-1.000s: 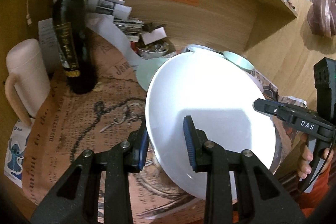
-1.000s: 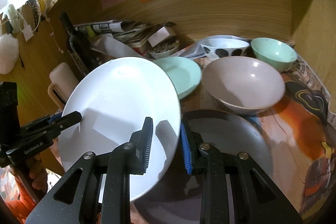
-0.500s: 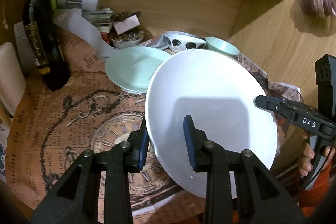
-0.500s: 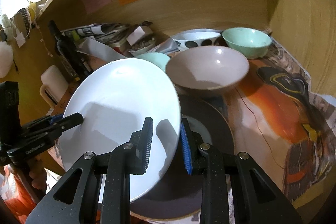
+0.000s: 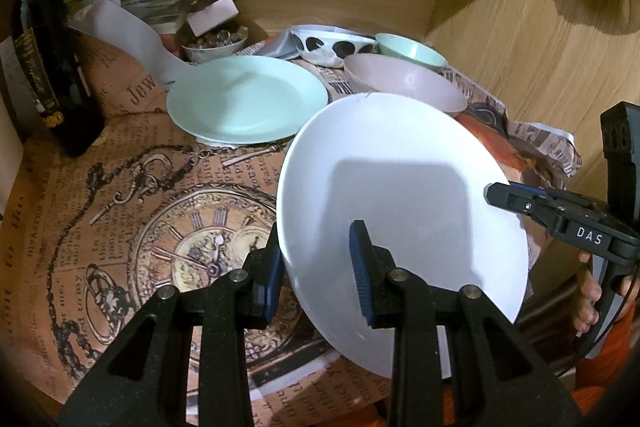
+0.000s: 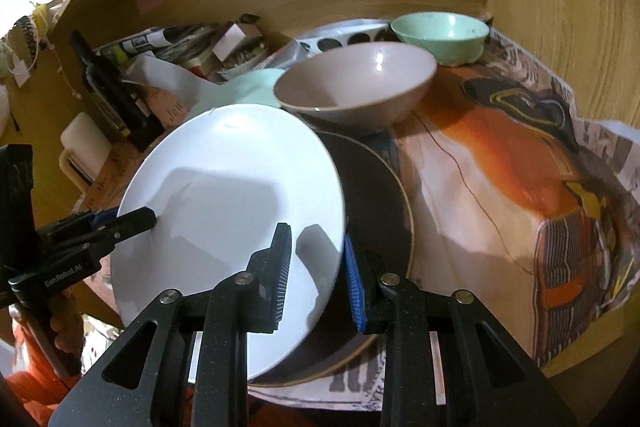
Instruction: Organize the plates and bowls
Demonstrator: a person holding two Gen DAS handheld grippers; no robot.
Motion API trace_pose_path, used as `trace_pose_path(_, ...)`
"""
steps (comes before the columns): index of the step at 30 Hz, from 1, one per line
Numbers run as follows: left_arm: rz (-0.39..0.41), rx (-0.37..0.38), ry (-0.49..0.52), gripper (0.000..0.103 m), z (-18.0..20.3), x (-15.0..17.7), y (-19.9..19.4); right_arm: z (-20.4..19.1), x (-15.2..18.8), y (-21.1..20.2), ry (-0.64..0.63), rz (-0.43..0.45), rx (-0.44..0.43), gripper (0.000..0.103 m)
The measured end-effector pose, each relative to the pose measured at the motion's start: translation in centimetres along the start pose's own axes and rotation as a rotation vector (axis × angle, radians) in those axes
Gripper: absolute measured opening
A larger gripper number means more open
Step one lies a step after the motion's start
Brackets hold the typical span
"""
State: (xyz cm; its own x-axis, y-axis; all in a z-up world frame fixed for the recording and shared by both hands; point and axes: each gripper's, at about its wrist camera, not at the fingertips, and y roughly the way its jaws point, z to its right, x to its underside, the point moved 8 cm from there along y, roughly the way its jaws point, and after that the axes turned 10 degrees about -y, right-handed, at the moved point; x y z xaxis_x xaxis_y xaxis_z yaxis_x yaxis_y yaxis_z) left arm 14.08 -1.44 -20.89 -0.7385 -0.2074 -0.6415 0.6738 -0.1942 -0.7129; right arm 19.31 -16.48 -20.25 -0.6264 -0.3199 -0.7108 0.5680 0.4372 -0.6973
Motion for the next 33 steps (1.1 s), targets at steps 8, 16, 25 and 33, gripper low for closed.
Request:
trace_pose_path(8, -0.029, 0.014, 0.013, 0.032, 0.7, 0.1, 1.3, 0.9, 0.8, 0.0, 0.03, -0.014, 0.009, 0.024)
trace_pose_path(16, -0.051, 0.027, 0.026, 0.032, 1.6, 0.0, 2.5, 1.9, 1.0, -0.2, 0.053, -0.017, 0.025, 0.024)
trace_pose_path(25, -0.076, 0.05, 0.009, 0.033, 1.7, -0.4, 3.5, 2.1, 0.7, -0.4, 0.055, -0.012, 0.036, 0.024)
trace_pose_path(33, -0.087, 0.068, 0.0, 0.034, 1.6, -0.5, 4.1, 2.3, 0.5, -0.3, 0.046, -0.018, 0.042, 0.024)
